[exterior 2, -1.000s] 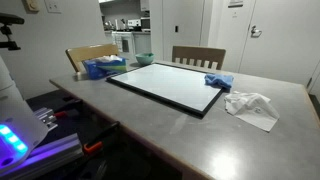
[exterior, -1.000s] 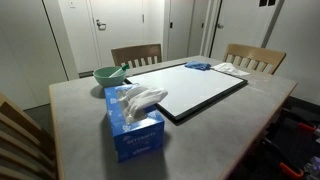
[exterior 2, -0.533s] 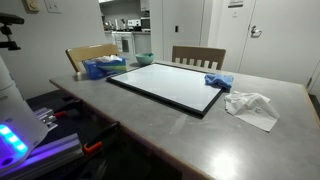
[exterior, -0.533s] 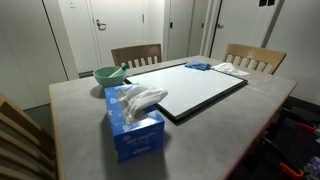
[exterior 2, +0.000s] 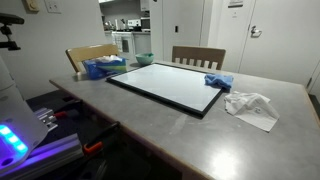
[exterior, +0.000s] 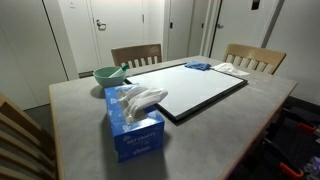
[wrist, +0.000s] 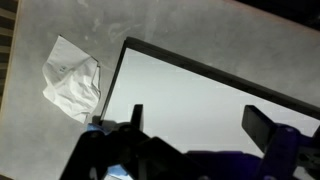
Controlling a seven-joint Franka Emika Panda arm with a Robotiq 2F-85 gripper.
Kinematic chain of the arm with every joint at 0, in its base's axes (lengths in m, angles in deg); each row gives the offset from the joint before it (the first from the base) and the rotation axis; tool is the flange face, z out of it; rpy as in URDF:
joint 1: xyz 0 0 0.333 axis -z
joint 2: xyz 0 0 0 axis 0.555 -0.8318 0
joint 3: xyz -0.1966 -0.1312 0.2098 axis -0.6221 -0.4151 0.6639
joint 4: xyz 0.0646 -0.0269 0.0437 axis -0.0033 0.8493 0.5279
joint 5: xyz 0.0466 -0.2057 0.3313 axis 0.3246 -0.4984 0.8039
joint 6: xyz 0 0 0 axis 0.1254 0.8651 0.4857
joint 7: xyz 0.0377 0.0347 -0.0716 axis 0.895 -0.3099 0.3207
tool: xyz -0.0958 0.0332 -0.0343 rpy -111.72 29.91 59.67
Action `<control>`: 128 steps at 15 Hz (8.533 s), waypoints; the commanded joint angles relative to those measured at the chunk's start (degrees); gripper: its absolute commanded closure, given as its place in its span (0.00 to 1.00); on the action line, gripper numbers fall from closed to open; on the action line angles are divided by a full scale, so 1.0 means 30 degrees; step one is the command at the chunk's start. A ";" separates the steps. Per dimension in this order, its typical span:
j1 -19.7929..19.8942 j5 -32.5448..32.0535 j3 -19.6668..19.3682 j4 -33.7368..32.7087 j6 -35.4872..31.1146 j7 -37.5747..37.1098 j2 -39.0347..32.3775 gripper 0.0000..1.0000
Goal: Use the green marker to draw a smiley face on the board then put it back in the bowl
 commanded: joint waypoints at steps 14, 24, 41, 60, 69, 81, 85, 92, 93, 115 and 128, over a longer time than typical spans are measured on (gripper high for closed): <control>-0.0203 0.2024 0.1853 -0.6140 -0.1957 1.3269 -0.8303 0.00; -0.0390 0.3176 0.3286 -0.6860 -0.2031 1.3825 -0.9089 0.00; 0.1455 1.6284 0.7661 -1.0823 -0.7043 2.4199 -1.5866 0.00; 0.1263 1.9122 0.9123 -1.2129 -0.7406 2.5464 -1.8882 0.00; 0.1454 2.4872 0.8965 -1.2970 -0.8330 2.8432 -2.1079 0.00; -0.0961 2.3930 0.7545 -1.5352 -0.8265 2.8469 -2.2638 0.00; -0.1243 2.2730 0.7575 -1.6785 -0.7861 2.8129 -2.3509 0.00; -0.1467 2.0798 0.8004 -1.9702 -0.7616 2.7085 -2.5338 0.00; -0.1471 2.0565 0.8090 -2.0012 -0.7464 2.6922 -2.5431 0.00; -0.1331 1.9335 0.9347 -2.5370 -0.5360 2.4521 -2.8905 0.00; -0.1207 1.9283 0.8915 -2.4785 -0.4772 2.4199 -2.8725 0.00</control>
